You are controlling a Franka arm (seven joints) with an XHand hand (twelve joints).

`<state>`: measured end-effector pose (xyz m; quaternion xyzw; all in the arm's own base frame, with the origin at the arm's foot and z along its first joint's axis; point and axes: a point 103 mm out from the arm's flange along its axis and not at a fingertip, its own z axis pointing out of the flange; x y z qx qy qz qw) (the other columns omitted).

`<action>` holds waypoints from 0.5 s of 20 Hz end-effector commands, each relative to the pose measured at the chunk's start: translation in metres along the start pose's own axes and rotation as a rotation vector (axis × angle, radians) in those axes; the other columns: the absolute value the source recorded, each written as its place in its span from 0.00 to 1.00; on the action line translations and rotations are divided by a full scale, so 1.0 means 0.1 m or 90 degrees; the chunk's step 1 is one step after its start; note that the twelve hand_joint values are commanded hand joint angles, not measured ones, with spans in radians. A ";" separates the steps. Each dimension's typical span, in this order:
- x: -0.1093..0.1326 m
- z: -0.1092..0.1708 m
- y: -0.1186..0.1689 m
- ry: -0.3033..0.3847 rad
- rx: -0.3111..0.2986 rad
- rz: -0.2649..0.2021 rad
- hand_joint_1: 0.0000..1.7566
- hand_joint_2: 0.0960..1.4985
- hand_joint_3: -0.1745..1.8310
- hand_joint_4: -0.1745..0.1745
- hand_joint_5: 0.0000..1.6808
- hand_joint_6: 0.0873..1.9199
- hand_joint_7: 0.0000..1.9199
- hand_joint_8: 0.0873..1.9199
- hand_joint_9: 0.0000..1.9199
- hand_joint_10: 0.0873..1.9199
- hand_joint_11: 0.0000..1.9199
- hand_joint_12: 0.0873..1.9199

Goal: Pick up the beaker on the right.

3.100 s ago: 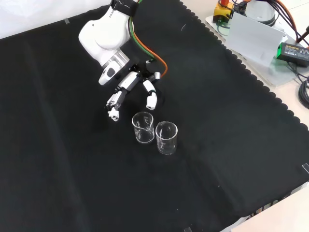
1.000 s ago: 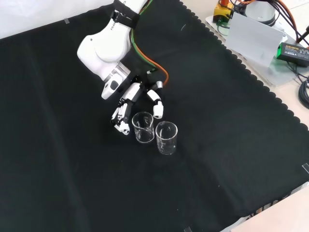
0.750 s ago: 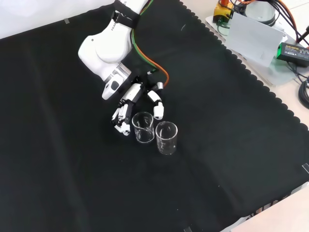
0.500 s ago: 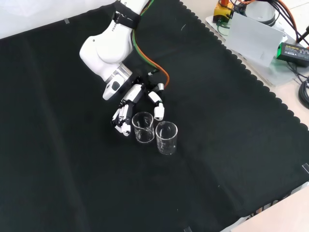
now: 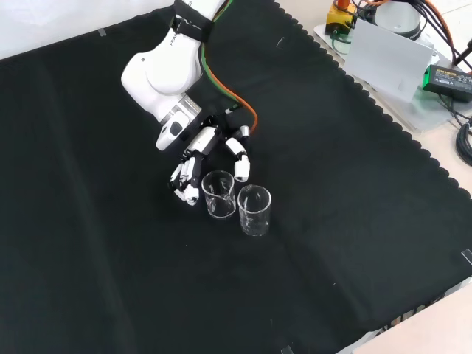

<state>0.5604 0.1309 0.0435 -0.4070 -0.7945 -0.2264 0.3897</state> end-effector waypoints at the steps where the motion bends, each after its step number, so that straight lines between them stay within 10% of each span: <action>1: 0.00 0.01 0.02 0.000 -0.001 -0.003 0.50 0.28 0.43 0.40 0.26 0.00 0.17 0.28 0.21 0.29 0.00 0.67; 10: 0.03 0.10 0.12 -0.009 0.002 0.003 0.50 0.28 0.43 0.40 0.27 0.00 0.19 0.28 0.21 0.29 0.00 0.67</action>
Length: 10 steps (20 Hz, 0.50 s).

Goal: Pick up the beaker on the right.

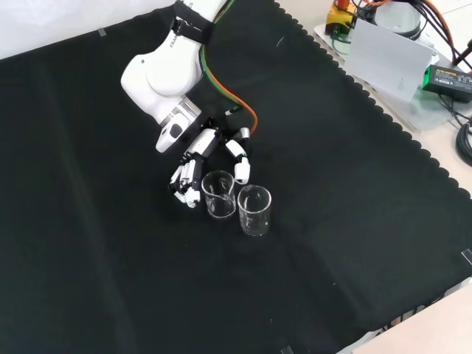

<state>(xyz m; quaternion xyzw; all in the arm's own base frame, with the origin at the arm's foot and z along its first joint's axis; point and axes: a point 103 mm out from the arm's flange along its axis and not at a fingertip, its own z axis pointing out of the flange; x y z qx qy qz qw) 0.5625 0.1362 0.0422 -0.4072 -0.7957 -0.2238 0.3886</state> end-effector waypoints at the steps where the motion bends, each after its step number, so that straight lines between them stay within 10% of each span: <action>1: 0.03 0.09 0.09 -0.006 0.000 0.003 0.50 0.28 0.43 0.40 0.27 0.00 0.19 0.28 0.21 0.29 0.00 0.67; 10: 0.02 0.10 0.08 0.000 -0.009 -0.002 0.50 0.29 0.42 0.40 0.28 0.00 0.20 0.27 0.22 0.29 0.00 0.68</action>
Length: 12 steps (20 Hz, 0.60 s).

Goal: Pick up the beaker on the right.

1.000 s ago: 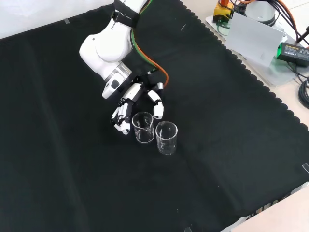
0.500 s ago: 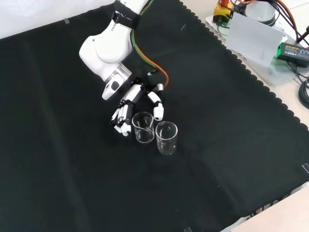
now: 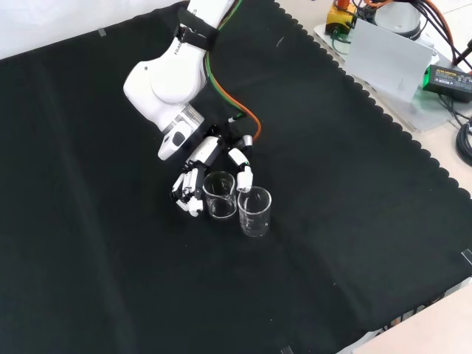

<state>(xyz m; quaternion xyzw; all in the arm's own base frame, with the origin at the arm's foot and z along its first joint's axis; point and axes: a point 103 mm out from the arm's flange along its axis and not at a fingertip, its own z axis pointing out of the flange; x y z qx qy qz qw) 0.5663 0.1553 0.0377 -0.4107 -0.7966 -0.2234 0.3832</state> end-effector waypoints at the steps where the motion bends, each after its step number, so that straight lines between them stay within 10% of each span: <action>1: -0.02 -0.03 -0.06 0.006 -0.005 -0.002 0.50 0.29 0.42 0.40 0.29 0.00 0.20 0.27 0.22 0.29 0.00 0.69; 12: 0.01 0.03 0.01 -0.011 -0.005 0.008 0.50 0.34 0.39 0.42 0.36 0.02 0.26 0.26 0.26 0.27 0.03 0.69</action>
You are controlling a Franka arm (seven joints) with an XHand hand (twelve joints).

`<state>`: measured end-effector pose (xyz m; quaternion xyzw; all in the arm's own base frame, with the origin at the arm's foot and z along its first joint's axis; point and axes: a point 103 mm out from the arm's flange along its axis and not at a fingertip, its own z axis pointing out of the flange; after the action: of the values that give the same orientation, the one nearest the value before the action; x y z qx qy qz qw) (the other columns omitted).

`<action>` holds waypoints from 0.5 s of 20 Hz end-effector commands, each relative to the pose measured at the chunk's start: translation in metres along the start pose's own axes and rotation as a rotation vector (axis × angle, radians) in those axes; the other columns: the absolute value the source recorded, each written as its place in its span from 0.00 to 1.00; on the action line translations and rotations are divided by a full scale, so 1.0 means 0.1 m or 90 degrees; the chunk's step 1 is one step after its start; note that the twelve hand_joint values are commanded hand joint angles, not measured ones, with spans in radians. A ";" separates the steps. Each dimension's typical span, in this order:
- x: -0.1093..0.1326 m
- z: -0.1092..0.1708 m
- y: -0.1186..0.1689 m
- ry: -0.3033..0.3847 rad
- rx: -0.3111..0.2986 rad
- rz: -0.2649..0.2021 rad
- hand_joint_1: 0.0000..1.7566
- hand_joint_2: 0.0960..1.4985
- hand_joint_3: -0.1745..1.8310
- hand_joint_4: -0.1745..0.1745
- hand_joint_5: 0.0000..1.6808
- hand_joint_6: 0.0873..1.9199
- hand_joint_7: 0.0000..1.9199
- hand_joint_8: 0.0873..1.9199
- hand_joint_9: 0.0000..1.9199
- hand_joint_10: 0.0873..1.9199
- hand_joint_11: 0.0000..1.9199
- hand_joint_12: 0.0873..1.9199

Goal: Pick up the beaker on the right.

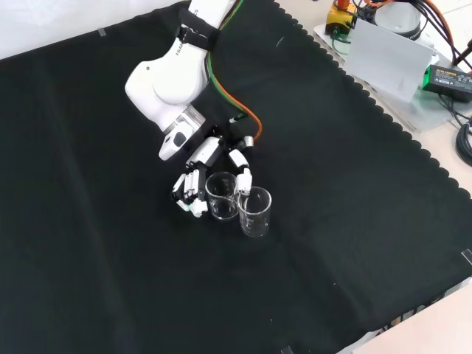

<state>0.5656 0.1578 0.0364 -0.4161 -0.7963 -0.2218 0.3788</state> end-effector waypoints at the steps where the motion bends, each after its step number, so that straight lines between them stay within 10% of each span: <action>1: 0.00 0.00 0.01 -0.004 -0.003 0.004 0.50 0.34 0.39 0.42 0.37 0.03 0.27 0.26 0.27 0.27 0.03 0.69; 4: 0.01 -0.02 0.01 -0.023 -0.015 0.011 0.51 0.40 0.38 0.47 0.49 0.15 0.33 0.24 0.31 0.26 0.07 0.68; 7: 0.04 -0.06 0.00 -0.052 -0.030 0.020 0.59 0.56 0.23 0.91 0.65 0.33 0.47 0.22 0.41 0.24 0.17 0.66; 10: 0.08 -0.17 -0.02 -0.059 -0.062 0.021 0.61 0.59 0.19 0.99 0.70 0.32 0.57 0.17 0.50 0.20 0.28 0.61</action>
<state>0.5646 0.1575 0.0400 -0.4351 -0.7981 -0.2184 0.3551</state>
